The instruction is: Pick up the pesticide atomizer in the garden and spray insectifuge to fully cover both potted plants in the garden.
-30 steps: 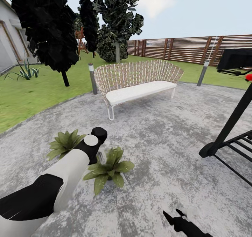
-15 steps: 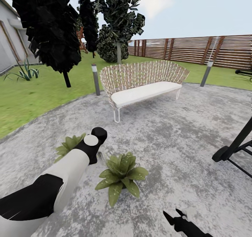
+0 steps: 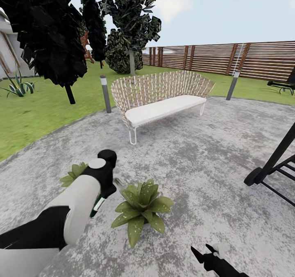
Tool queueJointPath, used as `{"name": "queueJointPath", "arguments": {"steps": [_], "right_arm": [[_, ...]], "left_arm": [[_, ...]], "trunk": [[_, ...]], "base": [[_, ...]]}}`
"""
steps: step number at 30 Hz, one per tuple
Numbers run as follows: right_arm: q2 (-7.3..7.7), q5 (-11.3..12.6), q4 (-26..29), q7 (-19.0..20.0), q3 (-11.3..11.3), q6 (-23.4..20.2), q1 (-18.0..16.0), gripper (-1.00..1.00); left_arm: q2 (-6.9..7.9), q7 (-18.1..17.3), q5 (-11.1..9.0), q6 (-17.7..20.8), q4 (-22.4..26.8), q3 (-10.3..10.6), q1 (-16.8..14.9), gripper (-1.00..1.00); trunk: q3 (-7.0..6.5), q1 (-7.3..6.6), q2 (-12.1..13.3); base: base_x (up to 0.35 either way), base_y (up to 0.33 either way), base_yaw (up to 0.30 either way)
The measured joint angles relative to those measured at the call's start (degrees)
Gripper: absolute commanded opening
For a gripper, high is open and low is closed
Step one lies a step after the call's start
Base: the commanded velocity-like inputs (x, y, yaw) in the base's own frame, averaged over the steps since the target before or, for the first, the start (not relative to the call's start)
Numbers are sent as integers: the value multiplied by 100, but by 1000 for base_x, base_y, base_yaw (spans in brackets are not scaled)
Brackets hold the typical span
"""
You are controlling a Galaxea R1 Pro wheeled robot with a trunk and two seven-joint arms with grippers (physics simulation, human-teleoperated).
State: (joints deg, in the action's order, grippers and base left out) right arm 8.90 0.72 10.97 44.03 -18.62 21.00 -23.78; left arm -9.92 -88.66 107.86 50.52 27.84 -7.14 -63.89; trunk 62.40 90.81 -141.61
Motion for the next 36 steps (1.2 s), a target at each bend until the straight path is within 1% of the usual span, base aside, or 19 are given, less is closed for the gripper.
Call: {"name": "queueJointPath", "arguments": {"steps": [1, 2, 3, 5, 8, 13, 15, 19, 23, 26, 31, 32, 34, 36], "right_arm": [[2, 0, 0, 0, 0, 0, 0, 100], [4, 0, 0, -2, 0, 0, 0, 100], [8, 0, 0, -4, 0, 0, 0, 100], [13, 2, 0, -5, 0, 0, 0, 100], [14, 5, 2, -6, 0, 0, 0, 100], [15, 6, 6, -6, 0, 0, 1, 100], [15, 7, 8, -6, -1, 0, 1, 100], [19, 8, 6, -6, -1, 0, 1, 100], [15, 6, 2, -12, -1, 0, 0, 100], [15, 7, 1, -149, 0, 1, 0, 100], [10, 8, 0, -422, 4, 6, 0, 100], [11, 8, 0, -450, 4, 9, 0, 100], [27, 13, 13, -474, -6, 11, 0, 100], [127, 18, 18, -511, -15, 10, 0, 100]], "left_arm": [[6, 7, 0, 34, 20, -163, 15, -100], [60, 11, 4, 92, 109, -352, 36, -100], [112, 13, 5, 127, 250, -468, 51, -100], [156, 16, 3, 152, 497, -555, 161, -100], [164, 25, 12, 160, 705, -544, 359, -100], [168, 32, 11, 161, 815, -553, 435, -100], [176, 37, 9, 161, 843, -580, 524, -100], [181, 41, 9, 162, 1144, -602, 743, -100], [161, 39, 4, 160, 1227, -591, 807, -100], [129, 39, -5, 154, 1208, -582, 906, -100], [118, 32, -96, 138, 1177, -567, 977, -100], [118, 30, -102, 136, 1149, -565, 1031, -100], [114, 41, -160, 124, 1070, -566, 1385, -100], [138, 50, -207, 123, 1069, -557, 1597, -100]], "trunk": [[0, 0, 0], [0, 0, 0], [0, 0, 0], [0, 0, 0], [0, 0, 0], [-6, 0, 0], [-15, 1, 0], [-37, 1, 0], [-52, 0, 0], [-54, 0, 0], [-55, 0, 0], [-55, 0, 0], [-54, 0, 0], [-55, 0, 0]], "base": [[0, 0, 0], [0, 0, 0], [0, 0, 0], [0, 23, 0], [0, 222, 0], [-15, 293, -112], [-89, 302, -216], [-105, 296, -230], [-22, 88, -97], [-4, 14, -16], [0, 2, -2], [0, 0, 0], [0, 0, 0], [0, 0, 0]]}}
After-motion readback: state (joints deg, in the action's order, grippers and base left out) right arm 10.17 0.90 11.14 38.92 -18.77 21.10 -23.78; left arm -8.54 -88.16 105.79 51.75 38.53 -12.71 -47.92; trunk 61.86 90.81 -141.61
